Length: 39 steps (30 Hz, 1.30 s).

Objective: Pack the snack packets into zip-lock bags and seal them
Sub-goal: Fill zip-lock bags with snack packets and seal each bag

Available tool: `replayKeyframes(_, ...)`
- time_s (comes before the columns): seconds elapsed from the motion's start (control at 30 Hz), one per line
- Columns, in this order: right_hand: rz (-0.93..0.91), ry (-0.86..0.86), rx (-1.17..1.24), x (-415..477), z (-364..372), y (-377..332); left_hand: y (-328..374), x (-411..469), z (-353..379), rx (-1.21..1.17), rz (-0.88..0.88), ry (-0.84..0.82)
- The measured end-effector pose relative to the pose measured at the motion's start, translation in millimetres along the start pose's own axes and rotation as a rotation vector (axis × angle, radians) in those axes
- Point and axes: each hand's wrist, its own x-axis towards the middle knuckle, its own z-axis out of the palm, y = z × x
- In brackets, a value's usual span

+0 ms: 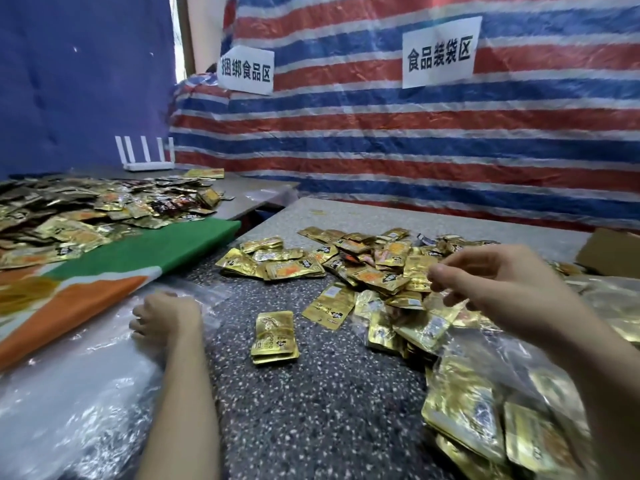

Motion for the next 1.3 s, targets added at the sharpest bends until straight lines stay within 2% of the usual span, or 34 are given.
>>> replayKeyframes(0.1, -0.008, -0.003, -0.011, 0, -2, 2, 6, 6, 5, 0.077, -0.083, 0.055)
replayKeyframes(0.27, -0.022, 0.008, -0.01, -1, -6, 3, -1, 4, 12, 0.112, -0.04, 0.018)
replayKeyframes(0.6, -0.022, 0.03, -0.027, -3, -12, 2, -8, 0, 13, 0.06, 0.0, 0.067)
replayKeyframes(0.8, -0.015, 0.02, -0.035, -6, -11, 1, 17, 1, -7, -0.192, -0.009, 0.136)
replayKeyframes(0.9, -0.017, 0.016, -0.045, -5, -9, -2, 52, -5, -41, -0.325, 0.105, 0.083)
replayKeyframes(0.97, -0.028, 0.019, -0.043, -6, -8, -4, 78, -20, -70, -0.42, 0.229, -0.079)
replayKeyframes(1.1, -0.074, -0.04, -0.006, -9, -4, -11, 117, -88, -124, -0.675, 0.46, -0.631)
replayKeyframes(1.3, -0.104, -0.112, 0.22, -18, -2, -24, 145, -182, -119, -0.726, 0.72, -1.218)
